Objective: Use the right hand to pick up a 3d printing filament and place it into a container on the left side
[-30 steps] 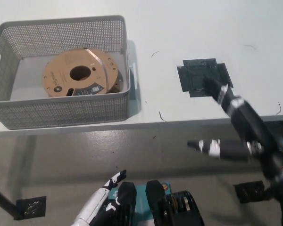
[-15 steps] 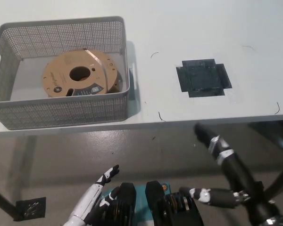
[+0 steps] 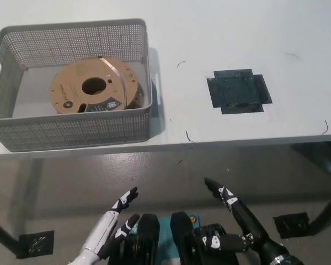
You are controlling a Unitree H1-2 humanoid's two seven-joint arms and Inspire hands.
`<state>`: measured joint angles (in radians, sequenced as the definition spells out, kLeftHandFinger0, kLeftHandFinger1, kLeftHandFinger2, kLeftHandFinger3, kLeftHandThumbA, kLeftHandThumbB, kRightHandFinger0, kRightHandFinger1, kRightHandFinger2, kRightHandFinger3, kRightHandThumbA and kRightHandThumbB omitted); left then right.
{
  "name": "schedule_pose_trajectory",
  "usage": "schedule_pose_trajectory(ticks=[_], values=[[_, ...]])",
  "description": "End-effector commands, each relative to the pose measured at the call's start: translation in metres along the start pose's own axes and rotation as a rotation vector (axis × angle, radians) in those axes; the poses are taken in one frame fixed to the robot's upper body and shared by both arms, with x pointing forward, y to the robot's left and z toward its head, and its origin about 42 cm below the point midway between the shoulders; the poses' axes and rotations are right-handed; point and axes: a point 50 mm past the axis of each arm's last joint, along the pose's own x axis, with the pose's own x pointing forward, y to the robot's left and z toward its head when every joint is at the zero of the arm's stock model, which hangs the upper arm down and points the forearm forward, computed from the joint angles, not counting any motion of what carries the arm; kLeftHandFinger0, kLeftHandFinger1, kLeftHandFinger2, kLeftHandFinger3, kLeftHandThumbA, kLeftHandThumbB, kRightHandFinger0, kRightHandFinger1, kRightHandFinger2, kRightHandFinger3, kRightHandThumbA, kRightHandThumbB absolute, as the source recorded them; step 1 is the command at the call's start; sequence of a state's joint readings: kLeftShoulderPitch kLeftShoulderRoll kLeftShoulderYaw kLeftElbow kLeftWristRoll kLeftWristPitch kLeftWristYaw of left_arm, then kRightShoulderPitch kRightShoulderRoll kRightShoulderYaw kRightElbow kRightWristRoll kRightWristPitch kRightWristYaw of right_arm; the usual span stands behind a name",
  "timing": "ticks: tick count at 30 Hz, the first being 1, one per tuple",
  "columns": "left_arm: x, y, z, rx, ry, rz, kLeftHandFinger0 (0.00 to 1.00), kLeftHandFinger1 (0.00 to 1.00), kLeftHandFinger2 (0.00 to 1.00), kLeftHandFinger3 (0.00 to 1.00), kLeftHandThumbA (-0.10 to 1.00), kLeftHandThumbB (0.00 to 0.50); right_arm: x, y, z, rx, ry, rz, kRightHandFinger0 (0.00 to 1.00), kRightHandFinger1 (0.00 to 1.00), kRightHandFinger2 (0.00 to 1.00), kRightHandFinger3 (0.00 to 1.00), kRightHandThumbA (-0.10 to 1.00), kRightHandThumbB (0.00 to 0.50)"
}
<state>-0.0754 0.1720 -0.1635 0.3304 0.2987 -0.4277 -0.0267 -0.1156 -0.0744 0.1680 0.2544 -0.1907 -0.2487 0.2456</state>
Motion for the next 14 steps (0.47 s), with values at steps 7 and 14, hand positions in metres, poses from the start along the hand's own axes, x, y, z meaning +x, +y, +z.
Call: schedule_pose_trajectory(ticks=[7, 14], values=[[0.0064, 0.0103, 0.0124, 0.012, -0.081, 0.055, 1.0, 1.0, 1.0, 1.0, 1.0, 0.293, 0.0196, -0.0023, 0.0067, -0.056, -0.078, -0.001, 1.0, 1.0, 1.0, 1.0, 1.0, 0.3], [0.0072, 0.0091, 0.0128, 0.017, -0.084, 0.048, 1.0, 1.0, 1.0, 1.0, 1.0, 0.279, 0.018, -0.0025, 0.0083, -0.048, -0.086, -0.002, 1.0, 1.0, 1.0, 1.0, 1.0, 0.268]])
